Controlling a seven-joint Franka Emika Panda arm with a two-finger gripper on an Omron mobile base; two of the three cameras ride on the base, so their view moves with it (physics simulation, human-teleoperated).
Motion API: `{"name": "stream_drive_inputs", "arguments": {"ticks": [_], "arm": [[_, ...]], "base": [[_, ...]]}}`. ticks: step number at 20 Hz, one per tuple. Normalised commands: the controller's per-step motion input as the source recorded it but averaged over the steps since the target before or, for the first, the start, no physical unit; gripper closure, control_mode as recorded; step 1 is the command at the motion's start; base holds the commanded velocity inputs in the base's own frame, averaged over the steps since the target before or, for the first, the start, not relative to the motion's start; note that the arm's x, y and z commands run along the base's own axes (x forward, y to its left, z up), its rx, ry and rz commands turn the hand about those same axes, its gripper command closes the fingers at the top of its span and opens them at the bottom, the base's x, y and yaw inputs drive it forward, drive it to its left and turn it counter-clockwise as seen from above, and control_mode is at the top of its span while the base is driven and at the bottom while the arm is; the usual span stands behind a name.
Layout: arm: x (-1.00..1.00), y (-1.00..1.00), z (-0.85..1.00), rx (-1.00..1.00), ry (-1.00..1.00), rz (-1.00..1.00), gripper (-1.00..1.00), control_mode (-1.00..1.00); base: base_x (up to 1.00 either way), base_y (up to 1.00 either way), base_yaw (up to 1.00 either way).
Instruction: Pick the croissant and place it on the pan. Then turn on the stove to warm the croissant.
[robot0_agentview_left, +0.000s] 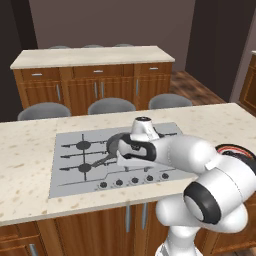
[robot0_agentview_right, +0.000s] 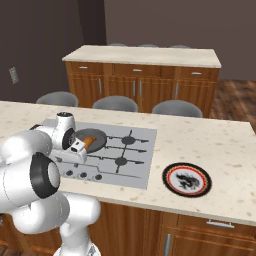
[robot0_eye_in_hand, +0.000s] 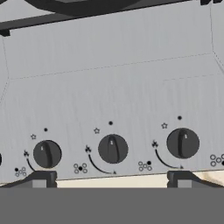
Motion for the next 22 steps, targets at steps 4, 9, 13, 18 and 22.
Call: {"name": "stream_drive_inputs", "arguments": {"ticks": [4, 9, 13, 18, 22], "arm": [[0.0, 0.0, -0.06, 0.0, 0.04, 0.0, -1.0, -1.0], [0.0, 0.0, -0.2, 0.0, 0.01, 0.0, -1.0, -1.0], [0.0, 0.0, -0.37, -0.02, 0.0, 0.0, -1.0, -1.0], [0.0, 0.0, -0.3, -0.02, 0.0, 0.0, -1.0, -1.0], [0.0, 0.0, -0.06, 0.0, 0.0, 0.0, -1.0, -1.0]], "base": [[0.0, 0.0, 0.0], [0.0, 0.0, 0.0], [0.0, 0.0, 0.0], [0.0, 0.0, 0.0], [0.0, 0.0, 0.0]]}}
